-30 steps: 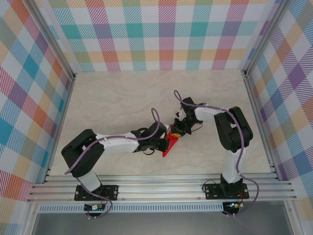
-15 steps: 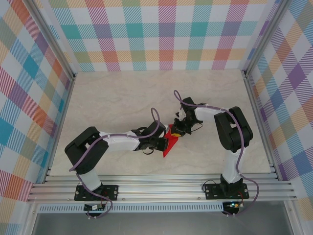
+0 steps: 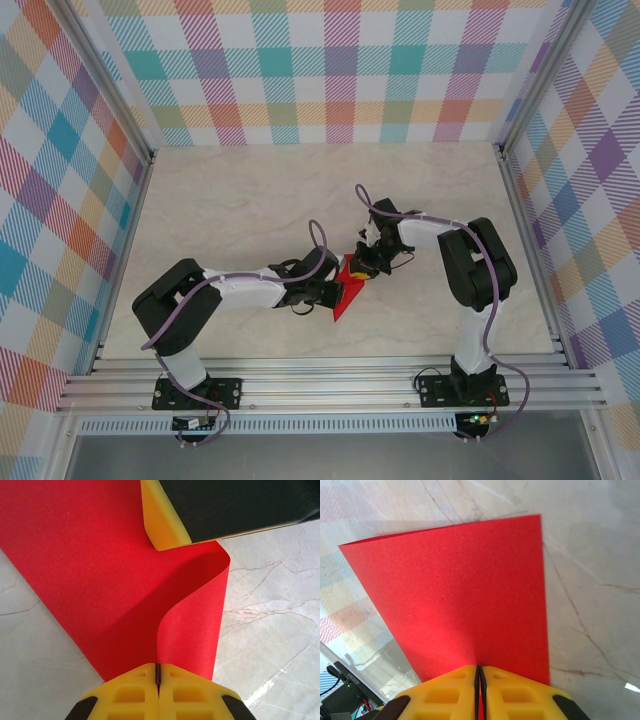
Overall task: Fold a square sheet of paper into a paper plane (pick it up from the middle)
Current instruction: Third fold the triangle at the center of the table.
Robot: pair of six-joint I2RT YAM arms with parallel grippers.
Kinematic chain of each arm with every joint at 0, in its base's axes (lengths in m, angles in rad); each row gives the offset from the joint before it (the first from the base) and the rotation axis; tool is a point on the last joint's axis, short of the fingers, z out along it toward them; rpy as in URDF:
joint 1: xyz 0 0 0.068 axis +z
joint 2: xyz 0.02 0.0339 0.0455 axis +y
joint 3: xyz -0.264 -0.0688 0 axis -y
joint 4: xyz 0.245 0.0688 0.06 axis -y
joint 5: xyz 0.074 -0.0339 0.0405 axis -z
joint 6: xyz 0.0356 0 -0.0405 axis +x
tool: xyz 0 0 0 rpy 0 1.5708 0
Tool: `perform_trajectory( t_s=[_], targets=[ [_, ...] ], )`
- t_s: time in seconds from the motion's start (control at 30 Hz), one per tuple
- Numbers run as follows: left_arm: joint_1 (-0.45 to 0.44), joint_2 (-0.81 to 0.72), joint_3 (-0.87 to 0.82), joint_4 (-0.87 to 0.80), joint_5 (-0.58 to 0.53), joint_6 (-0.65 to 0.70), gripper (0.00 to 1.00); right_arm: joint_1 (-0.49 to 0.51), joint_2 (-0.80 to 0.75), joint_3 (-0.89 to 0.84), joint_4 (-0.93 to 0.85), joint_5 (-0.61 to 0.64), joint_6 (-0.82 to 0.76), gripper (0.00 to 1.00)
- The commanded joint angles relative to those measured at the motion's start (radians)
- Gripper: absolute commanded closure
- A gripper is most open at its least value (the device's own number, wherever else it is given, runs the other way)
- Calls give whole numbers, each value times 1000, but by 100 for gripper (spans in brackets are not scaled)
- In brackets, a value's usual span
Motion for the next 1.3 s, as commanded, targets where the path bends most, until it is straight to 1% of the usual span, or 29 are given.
perform_trajectory(
  t_s=[0.0,0.27,0.43,0.77,1.0,1.27],
  targets=[
    [12,-4,0,-14,-25,11,95,2,32,-2,-39,47,-17,87],
    [14,0,-7,-16,-40,4,94,3,33,-1,-41,43,-15,87],
    [13,13,-12,-2,-24,-6,94,2,32,-1,-40,43,-12,87],
    [13,21,-33,12,-46,-34,94,3,32,1,-37,40,-9,86],
    [12,27,-19,23,-34,-24,93,2,34,-4,-36,39,-11,86],
    [12,29,-16,0,-50,-16,93,3,29,-6,-36,49,-7,86]
  ],
)
